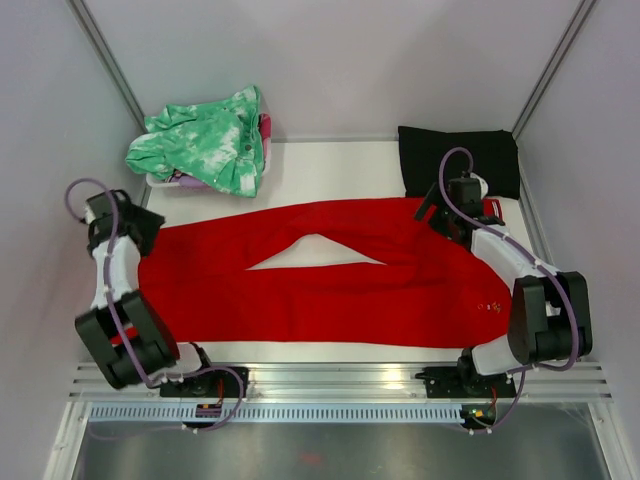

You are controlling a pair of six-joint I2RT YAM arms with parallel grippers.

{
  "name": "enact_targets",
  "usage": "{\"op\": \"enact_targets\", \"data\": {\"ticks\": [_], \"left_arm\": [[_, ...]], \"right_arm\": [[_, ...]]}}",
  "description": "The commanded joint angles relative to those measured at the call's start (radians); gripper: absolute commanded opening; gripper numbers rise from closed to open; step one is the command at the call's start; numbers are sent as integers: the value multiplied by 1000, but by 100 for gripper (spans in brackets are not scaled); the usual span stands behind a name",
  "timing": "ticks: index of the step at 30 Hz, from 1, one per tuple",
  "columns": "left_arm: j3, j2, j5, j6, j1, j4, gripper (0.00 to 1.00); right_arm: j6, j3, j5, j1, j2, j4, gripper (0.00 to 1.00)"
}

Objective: Fold and stack the trousers
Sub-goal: Flatten the trousers out

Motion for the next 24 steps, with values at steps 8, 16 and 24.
{"op": "enact_targets", "data": {"ticks": [8,16,24], "left_arm": [[203,454,-57,88,-119,19,59],[301,617,-162,105,-119,-33,37],[393,732,-263,137,-110,-60,26]], "right_arm": [[2,-115,129,-162,-184,-117,98],[8,-78,160,-163,-129,-138,98],[13,-66,177,-162,-123,-138,98]]}}
